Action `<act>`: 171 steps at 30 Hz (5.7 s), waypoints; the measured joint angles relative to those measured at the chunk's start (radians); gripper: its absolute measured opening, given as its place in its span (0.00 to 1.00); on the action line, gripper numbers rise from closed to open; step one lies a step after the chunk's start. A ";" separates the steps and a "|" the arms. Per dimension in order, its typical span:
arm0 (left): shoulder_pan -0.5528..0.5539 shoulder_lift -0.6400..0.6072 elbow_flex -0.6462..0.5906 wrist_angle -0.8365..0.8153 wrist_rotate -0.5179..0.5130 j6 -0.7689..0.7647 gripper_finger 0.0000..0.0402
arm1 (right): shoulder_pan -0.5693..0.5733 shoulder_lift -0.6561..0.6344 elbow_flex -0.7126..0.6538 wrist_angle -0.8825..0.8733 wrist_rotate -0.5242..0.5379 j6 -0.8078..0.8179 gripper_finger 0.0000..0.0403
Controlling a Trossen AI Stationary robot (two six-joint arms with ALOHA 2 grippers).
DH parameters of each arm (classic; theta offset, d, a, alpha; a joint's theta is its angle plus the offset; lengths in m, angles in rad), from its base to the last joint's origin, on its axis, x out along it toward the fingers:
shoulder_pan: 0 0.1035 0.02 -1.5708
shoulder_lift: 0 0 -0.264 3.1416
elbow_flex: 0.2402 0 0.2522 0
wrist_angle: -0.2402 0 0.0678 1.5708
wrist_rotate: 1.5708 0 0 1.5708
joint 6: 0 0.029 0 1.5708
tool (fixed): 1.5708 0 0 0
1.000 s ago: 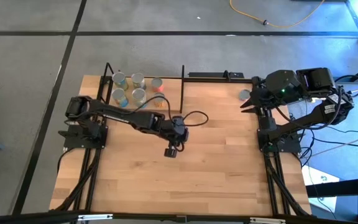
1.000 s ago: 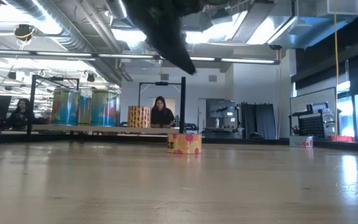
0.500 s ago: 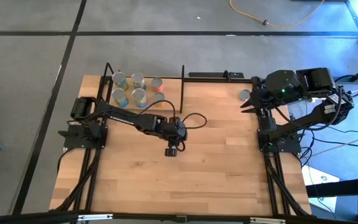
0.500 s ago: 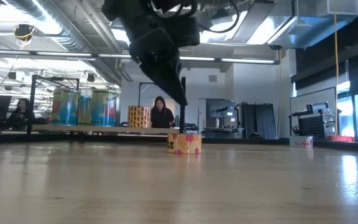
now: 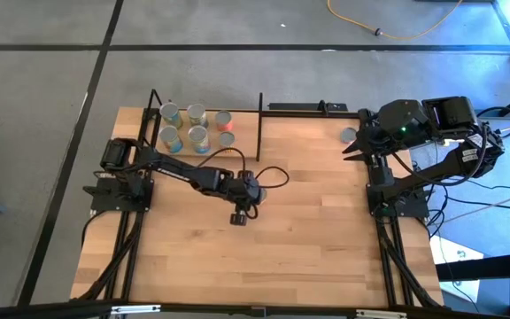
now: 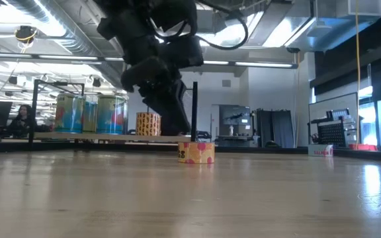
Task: Pick and place cans onto a shelf
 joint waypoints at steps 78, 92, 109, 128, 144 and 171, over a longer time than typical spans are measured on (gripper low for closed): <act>0.064 0.083 0.683 -0.692 -0.010 0.073 0.00 | 0.000 0.000 0.000 0.013 -0.001 0.026 0.19; 0.222 0.078 1.115 -0.996 -0.269 -0.181 0.00 | 0.000 0.000 0.000 0.013 -0.001 0.027 0.19; 0.603 0.097 0.816 -0.725 0.043 -0.043 0.00 | 0.000 0.000 0.000 0.070 0.000 0.005 0.19; 0.692 0.098 0.456 -0.336 0.164 0.079 0.00 | -0.001 0.000 0.000 0.137 0.030 0.006 0.19; 0.697 0.098 0.300 -0.179 0.221 0.089 0.00 | 0.000 0.000 0.000 0.148 0.048 0.007 0.19; 0.668 0.098 0.286 -0.168 0.154 0.158 0.10 | 0.000 0.000 0.000 0.147 0.054 0.033 0.19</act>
